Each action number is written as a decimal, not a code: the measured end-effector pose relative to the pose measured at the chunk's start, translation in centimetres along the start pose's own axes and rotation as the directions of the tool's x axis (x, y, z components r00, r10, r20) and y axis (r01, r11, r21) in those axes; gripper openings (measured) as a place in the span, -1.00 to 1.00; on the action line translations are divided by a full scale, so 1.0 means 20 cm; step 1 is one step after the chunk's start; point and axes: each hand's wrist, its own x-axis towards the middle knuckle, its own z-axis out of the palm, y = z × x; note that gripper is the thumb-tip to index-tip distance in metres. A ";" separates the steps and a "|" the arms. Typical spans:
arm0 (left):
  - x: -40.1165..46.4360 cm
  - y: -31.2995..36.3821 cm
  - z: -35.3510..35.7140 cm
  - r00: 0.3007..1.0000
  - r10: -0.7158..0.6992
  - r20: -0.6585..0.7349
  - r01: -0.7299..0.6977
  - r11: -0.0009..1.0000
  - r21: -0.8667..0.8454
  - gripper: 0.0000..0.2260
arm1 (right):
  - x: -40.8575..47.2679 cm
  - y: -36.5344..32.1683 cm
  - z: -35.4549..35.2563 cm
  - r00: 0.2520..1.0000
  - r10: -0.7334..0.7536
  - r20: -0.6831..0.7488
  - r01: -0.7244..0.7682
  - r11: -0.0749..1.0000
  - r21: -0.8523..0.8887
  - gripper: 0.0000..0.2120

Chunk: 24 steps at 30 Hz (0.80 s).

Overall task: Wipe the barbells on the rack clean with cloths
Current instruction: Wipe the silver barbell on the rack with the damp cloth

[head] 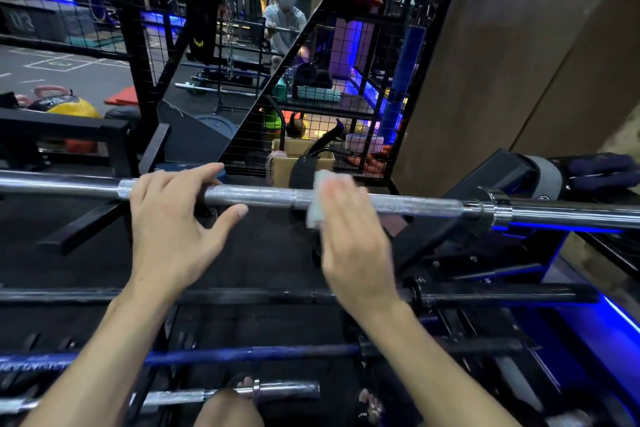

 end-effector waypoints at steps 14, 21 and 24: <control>0.00 -0.01 0.00 1.000 -0.006 -0.010 0.006 0.999 -0.037 -0.46 | -0.08 0.30 -0.26 0.985 0.001 0.172 -0.003 1.000 0.014 -0.38; 0.01 -0.02 -0.02 1.000 -0.027 0.010 0.027 0.999 -0.040 -0.44 | 0.15 0.05 -0.12 0.976 -0.023 0.216 -0.009 0.989 0.146 -0.67; 0.01 -0.03 -0.02 0.999 -0.034 0.004 0.034 0.998 -0.047 -0.43 | 0.14 0.15 -0.18 0.967 0.063 0.247 -0.102 0.984 0.149 -0.67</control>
